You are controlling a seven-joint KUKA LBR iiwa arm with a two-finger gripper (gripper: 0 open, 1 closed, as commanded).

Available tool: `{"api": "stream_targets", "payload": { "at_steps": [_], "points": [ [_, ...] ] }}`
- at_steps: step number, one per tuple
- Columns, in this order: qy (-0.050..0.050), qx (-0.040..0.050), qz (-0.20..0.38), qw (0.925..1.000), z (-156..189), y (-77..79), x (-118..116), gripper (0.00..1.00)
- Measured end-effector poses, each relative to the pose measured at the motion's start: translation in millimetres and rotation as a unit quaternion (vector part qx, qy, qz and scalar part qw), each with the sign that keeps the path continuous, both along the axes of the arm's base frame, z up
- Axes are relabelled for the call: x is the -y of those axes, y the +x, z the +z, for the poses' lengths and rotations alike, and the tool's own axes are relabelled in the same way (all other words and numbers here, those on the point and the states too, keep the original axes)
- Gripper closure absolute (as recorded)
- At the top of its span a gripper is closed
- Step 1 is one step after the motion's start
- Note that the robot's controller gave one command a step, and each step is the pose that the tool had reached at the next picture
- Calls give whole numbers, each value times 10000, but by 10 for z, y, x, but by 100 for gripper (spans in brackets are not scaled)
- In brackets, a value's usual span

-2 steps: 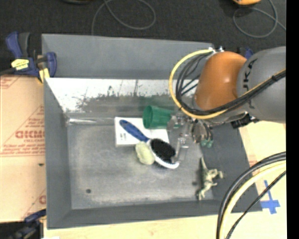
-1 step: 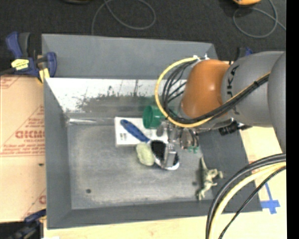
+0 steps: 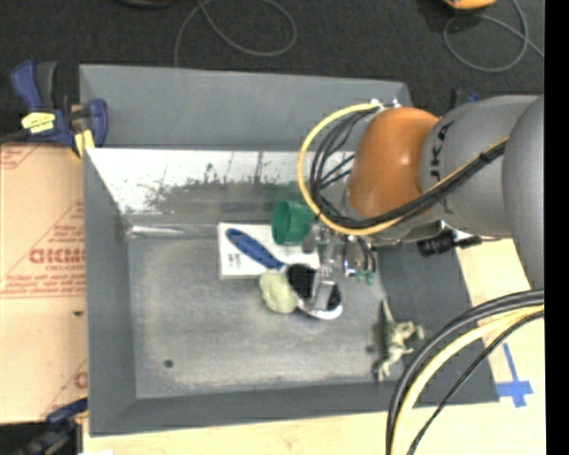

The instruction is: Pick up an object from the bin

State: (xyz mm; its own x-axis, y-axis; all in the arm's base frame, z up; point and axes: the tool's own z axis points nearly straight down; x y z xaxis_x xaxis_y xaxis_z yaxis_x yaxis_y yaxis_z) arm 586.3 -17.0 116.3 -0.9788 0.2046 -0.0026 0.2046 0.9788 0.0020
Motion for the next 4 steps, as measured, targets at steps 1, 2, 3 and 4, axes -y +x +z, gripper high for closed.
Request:
{"api": "stream_targets", "payload": {
  "at_steps": [1, 2, 3, 4],
  "points": [
    [-2, -17, -323, 9995, -412, -128, -55, 0],
    [-21, -4, -315, 9995, -445, 70, -38, 100],
    [-21, -5, -313, 9995, -445, 70, -38, 100],
    [-22, -5, -312, 9995, -445, 70, -38, 100]
  ]
}}
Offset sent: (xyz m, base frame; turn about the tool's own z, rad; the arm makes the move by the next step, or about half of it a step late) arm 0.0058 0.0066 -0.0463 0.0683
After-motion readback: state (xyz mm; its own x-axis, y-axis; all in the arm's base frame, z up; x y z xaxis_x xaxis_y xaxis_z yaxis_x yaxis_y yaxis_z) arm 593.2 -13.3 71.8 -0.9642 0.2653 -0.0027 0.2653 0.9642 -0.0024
